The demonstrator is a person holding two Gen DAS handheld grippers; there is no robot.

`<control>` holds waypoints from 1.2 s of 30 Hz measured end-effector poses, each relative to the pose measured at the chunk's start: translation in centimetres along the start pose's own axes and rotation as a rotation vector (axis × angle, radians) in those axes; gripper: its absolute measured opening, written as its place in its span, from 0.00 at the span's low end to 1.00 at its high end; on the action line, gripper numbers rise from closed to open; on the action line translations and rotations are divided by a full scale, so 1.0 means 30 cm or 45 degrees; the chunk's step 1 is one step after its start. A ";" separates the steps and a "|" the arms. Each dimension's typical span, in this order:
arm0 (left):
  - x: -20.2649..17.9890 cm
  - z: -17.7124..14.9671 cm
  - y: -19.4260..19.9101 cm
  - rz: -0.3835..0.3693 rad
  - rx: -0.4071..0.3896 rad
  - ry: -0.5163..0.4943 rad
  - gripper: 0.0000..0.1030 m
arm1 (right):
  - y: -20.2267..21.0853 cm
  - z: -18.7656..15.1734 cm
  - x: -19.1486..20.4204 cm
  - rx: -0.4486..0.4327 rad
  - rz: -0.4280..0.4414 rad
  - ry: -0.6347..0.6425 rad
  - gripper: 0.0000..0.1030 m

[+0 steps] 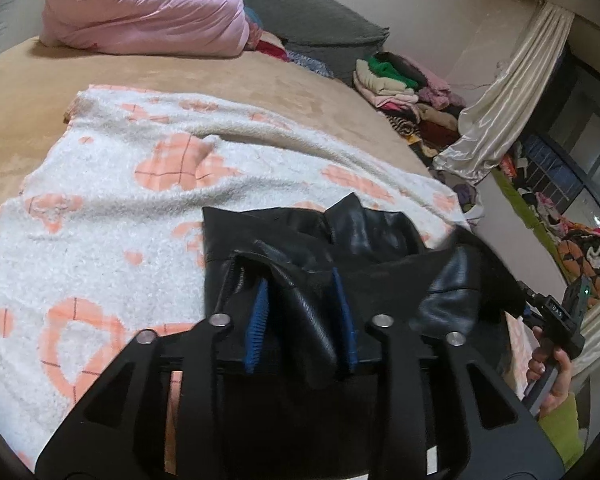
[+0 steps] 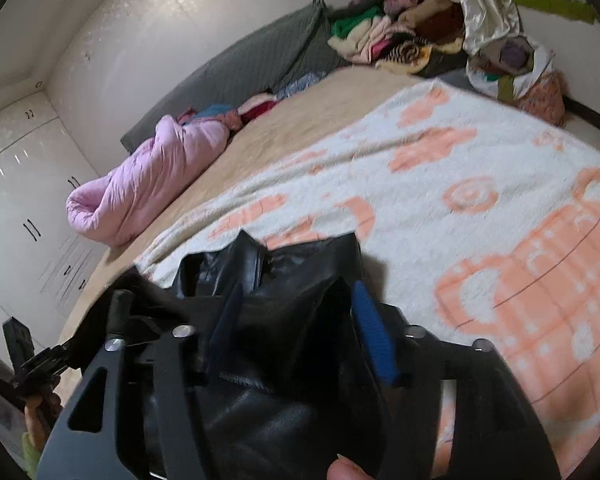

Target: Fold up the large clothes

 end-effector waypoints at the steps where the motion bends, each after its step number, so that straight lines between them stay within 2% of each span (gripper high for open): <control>1: -0.007 0.001 0.011 0.008 -0.021 -0.011 0.33 | 0.013 0.003 -0.002 -0.017 0.013 -0.001 0.56; 3: -0.011 0.006 0.034 0.010 -0.056 -0.011 0.33 | 0.027 0.009 -0.003 -0.046 0.015 0.011 0.56; 5: -0.019 0.015 0.065 0.005 -0.098 -0.013 0.34 | 0.034 0.016 0.002 -0.054 0.004 0.038 0.61; 7: -0.032 0.020 0.087 0.061 -0.144 -0.058 0.37 | 0.028 0.017 0.016 -0.036 -0.011 0.086 0.65; 10: -0.036 0.014 0.069 0.169 -0.157 -0.118 0.46 | -0.034 0.011 0.054 0.079 -0.067 0.222 0.66; 13: -0.022 -0.006 -0.009 0.244 -0.074 -0.164 0.51 | -0.103 -0.013 0.084 0.141 -0.190 0.384 0.66; 14: -0.018 -0.014 -0.040 0.262 -0.037 -0.180 0.56 | -0.137 -0.019 0.088 0.169 -0.260 0.437 0.66; 16: -0.014 -0.031 -0.091 0.287 0.001 -0.200 0.61 | -0.184 -0.025 0.085 0.206 -0.280 0.465 0.66; 18: -0.022 -0.042 -0.123 0.289 0.018 -0.229 0.60 | -0.218 -0.024 0.077 0.229 -0.276 0.475 0.66; 19: -0.032 -0.044 -0.132 0.296 0.013 -0.256 0.56 | -0.239 -0.019 0.073 0.237 -0.284 0.487 0.64; 20: -0.036 -0.047 -0.135 0.300 0.006 -0.276 0.39 | -0.248 -0.017 0.070 0.233 -0.284 0.494 0.60; 21: -0.044 -0.049 -0.140 0.322 0.002 -0.303 0.32 | -0.260 -0.012 0.068 0.228 -0.267 0.497 0.44; 22: -0.047 -0.050 -0.142 0.339 0.003 -0.323 0.19 | -0.266 -0.007 0.066 0.212 -0.263 0.494 0.26; 23: -0.048 -0.048 -0.135 0.333 -0.009 -0.327 0.09 | -0.266 -0.002 0.064 0.194 -0.272 0.492 0.19; 24: -0.047 -0.041 -0.119 0.329 -0.035 -0.326 0.05 | -0.259 0.005 0.061 0.174 -0.259 0.475 0.11; 26: -0.048 -0.017 -0.086 0.313 -0.079 -0.321 0.03 | -0.218 0.036 0.077 0.107 -0.221 0.445 0.09; 28: -0.055 0.026 -0.041 0.253 -0.130 -0.288 0.03 | -0.161 0.074 0.089 0.027 -0.150 0.401 0.08; 32: -0.083 0.088 -0.059 0.267 -0.164 -0.302 0.03 | -0.101 0.132 0.104 -0.107 -0.134 0.381 0.08; 36: -0.082 0.106 -0.148 0.302 -0.115 -0.311 0.03 | -0.182 0.119 0.063 -0.059 -0.215 0.381 0.08</control>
Point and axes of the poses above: each gripper's, at about its wrist camera, not at the fingertips, and y roughly against the way its jaws point, x to its left, z to its top, the point moved 1 cm from there along -y, roughly the way its jaws point, and after that the axes turned 6 degrees about z, right-handed, at the moved point
